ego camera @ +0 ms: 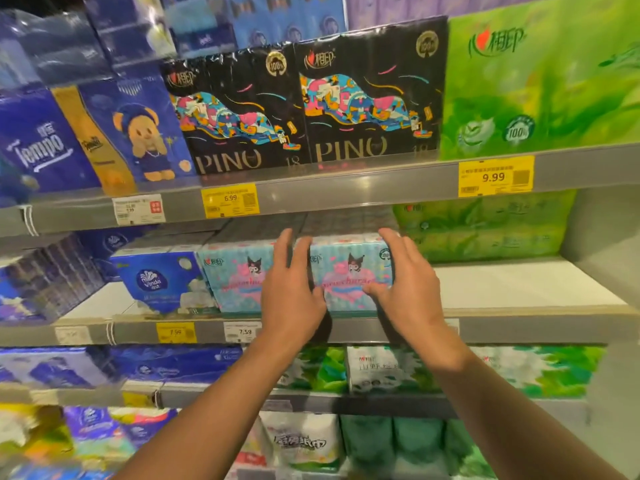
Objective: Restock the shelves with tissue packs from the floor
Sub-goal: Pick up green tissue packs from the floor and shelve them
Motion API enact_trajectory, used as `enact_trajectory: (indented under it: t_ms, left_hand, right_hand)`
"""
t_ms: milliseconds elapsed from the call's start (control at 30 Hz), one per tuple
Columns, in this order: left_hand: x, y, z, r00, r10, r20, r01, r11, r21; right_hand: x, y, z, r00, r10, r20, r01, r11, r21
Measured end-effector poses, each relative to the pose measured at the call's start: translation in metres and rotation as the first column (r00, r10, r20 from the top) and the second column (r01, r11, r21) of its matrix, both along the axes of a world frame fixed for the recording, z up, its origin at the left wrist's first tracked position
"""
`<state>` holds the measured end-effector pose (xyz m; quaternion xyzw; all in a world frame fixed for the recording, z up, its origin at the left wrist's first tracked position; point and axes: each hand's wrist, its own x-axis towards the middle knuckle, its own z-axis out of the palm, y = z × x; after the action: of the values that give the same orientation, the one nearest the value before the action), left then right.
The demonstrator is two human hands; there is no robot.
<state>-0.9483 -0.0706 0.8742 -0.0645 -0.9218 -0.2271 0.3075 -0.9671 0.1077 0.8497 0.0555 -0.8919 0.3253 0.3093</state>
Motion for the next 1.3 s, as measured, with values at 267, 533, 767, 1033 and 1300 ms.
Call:
enact_trajectory:
  t_ms: [267, 533, 767, 1033, 1300]
  left_hand:
    - [0.036, 0.009, 0.001, 0.977, -0.212, 0.031, 0.214, 0.976, -0.043]
    - [0.148, 0.043, -0.043, 0.755, -0.48, 0.447, 0.564, 0.823, -0.07]
    - [0.339, 0.102, -0.124, 0.304, -0.646, 0.701, 0.87, 0.488, 0.072]
    - [0.559, 0.164, -0.188, -0.054, -0.556, 0.829, 0.995, 0.038, 0.09]
    - [0.758, 0.26, -0.229, -0.19, -0.435, 0.88, 0.981, -0.117, 0.154]
  right_hand:
    - [0.065, 0.003, 0.006, 0.986, -0.017, 0.167, 0.014, 1.0, 0.02]
    - [0.256, 0.017, -0.072, 0.884, -0.284, 0.372, 0.34, 0.936, -0.094]
    - [0.506, 0.013, -0.144, 0.623, -0.51, 0.593, 0.689, 0.717, -0.108]
    - [0.755, 0.022, -0.202, 0.313, -0.581, 0.751, 0.932, 0.341, -0.124]
    - [0.98, 0.07, -0.241, 0.144, -0.499, 0.855, 0.99, 0.075, -0.123]
